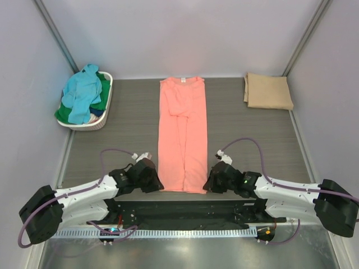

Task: Fold and stack the t-shirts

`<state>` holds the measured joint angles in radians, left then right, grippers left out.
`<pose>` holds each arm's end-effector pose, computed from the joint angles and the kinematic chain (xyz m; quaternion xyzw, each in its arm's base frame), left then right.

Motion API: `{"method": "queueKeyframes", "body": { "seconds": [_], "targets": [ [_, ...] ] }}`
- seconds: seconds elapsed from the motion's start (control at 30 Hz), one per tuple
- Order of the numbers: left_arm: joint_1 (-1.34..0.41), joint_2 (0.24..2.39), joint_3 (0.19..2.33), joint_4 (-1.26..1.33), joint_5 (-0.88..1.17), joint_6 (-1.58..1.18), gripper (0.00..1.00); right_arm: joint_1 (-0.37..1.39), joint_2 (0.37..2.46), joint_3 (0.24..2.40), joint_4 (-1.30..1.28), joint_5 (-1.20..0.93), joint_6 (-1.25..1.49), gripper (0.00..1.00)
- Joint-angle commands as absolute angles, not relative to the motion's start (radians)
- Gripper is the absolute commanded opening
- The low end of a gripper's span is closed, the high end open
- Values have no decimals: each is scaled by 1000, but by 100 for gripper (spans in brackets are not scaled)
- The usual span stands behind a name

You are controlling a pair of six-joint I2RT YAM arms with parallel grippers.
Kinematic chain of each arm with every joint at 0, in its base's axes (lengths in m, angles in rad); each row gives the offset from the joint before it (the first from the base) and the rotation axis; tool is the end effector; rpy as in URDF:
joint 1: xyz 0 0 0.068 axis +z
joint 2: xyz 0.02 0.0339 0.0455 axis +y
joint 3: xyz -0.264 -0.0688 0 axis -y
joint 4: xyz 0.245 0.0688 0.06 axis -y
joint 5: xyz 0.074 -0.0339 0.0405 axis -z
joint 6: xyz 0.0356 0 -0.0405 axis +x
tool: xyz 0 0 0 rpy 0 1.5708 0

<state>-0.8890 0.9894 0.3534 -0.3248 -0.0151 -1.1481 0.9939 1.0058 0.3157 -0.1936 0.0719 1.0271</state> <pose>0.1079 -0.1321 0.1470 -0.1255 0.9455 -0.2519 0.1637 0.0977 0.1455 0.1421 0.0277 0.9406 0.2672 0.2076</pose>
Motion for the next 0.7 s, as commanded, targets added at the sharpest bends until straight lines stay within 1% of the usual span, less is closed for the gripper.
{"method": "queueKeyframes", "body": {
  "seconds": [0.0, 0.03, 0.07, 0.13, 0.17, 0.3, 0.47, 0.67],
  "targets": [
    [-907, 1023, 341, -284, -51, -1160, 21, 1000, 1000, 305, -195, 94, 1025, 15],
    [-919, 1028, 342, -276, -55, -1163, 18, 1000, 999, 304, -195, 94, 1025, 12],
    [-923, 1032, 344, -278, -60, -1166, 10, 1000, 999, 304, -199, 94, 1025, 6],
    [-937, 1035, 348, -278, -69, -1175, 3, 1000, 989, 304, -206, 94, 1026, 1],
    [-952, 1034, 350, -278, -77, -1180, 0, 1000, 982, 304, -216, 97, 1028, 1],
    [-1003, 1016, 353, -287, -103, -1216, 0, 1000, 933, 304, -277, 106, 1032, 1],
    [-1098, 991, 385, -337, -156, -1276, 0, 1000, 821, 314, -399, 118, 1040, 1],
    [-1172, 979, 526, -497, -239, -1299, 0, 999, 680, 367, -540, 158, 1057, 1]
  ]
}}
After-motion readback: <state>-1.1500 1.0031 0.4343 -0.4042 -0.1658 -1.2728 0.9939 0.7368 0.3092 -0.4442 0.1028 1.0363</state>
